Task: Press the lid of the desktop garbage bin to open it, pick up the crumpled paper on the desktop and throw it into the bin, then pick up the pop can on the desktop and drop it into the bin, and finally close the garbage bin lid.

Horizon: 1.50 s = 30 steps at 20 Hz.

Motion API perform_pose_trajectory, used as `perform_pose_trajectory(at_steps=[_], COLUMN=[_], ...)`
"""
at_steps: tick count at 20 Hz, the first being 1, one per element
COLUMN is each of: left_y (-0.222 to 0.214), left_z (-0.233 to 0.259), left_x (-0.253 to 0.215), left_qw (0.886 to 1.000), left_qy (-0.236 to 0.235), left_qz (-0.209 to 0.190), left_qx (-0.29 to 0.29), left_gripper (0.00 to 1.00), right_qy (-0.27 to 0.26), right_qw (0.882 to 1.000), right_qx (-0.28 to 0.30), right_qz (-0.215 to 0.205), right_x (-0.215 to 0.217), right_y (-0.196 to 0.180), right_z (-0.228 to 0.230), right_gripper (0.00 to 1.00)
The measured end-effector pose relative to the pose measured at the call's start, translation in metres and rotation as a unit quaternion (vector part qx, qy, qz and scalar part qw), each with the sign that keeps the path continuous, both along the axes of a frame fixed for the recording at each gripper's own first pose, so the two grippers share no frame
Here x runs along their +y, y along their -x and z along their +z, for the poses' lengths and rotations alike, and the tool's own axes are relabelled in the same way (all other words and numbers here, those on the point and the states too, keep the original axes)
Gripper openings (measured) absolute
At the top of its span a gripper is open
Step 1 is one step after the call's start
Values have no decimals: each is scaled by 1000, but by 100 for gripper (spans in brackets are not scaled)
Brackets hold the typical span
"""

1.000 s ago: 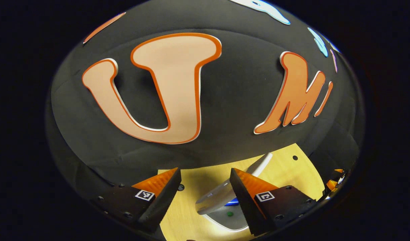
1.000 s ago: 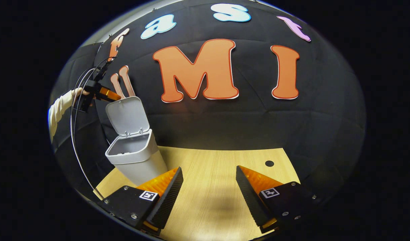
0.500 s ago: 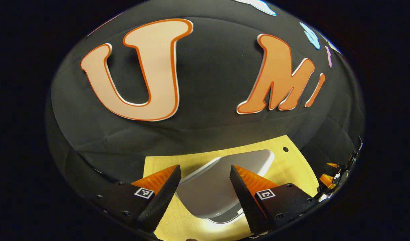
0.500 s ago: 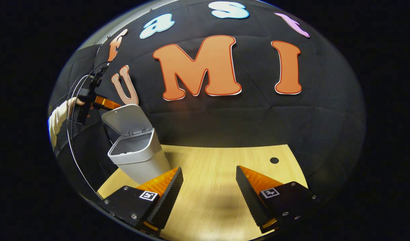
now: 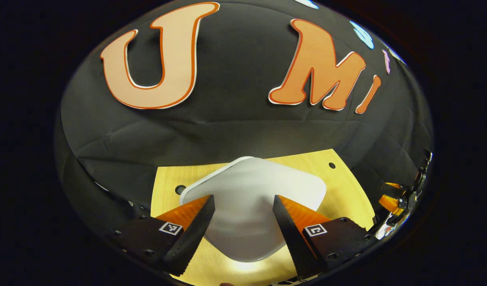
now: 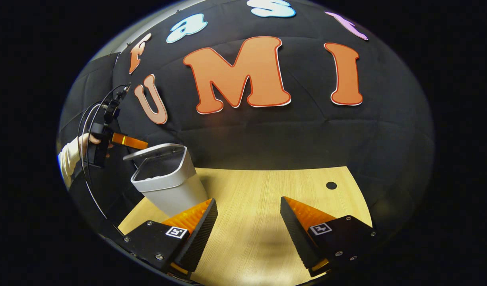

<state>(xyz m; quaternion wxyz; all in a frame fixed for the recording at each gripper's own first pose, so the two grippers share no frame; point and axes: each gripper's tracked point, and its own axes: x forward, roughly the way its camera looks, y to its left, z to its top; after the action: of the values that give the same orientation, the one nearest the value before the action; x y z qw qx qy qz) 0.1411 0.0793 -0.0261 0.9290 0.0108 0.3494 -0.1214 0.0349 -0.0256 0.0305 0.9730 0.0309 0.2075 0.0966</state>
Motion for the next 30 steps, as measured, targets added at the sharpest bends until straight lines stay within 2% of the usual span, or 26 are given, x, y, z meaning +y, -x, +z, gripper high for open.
perform_pose_trajectory(at_steps=[2, 7, 9, 11, 14, 21, 26, 30], left_y=[5, 30, 25, 31, 34, 28, 21, 14], left_z=[-10, -50, -53, -60, -55, -49, -47, -32], left_x=[-4, -12, -16, -17, -17, -15, -11, -22], left_qw=[1000, 998, 997, 997, 995, 998, 998, 995], left_qy=[-10, -42, -59, -67, -77, -46, -41, -13], left_qz=[-9, -43, -46, -46, -56, -35, -1, 10], left_qx=[-4, 28, 3, 13, -15, -36, -57, -96], left_gripper=[95, 95, 98, 96, 98, 97, 97, 96], right_qy=[-2, -8, -8, -11, -10, -15, -25, -33], right_qw=[1000, 1000, 1000, 1000, 1000, 1000, 1000, 999], right_qx=[4, 12, 12, 11, 8, 12, 0, -23], right_qz=[2, 6, 6, 5, 8, 15, 13, 7], right_x=[2, 4, 4, 4, 4, 9, 7, 5], right_y=[1, 1, 0, 1, 0, 1, -1, -3], right_z=[-3, -7, -8, -6, -7, -9, -3, 9], right_gripper=[95, 95, 95, 95, 96, 95, 95, 95])
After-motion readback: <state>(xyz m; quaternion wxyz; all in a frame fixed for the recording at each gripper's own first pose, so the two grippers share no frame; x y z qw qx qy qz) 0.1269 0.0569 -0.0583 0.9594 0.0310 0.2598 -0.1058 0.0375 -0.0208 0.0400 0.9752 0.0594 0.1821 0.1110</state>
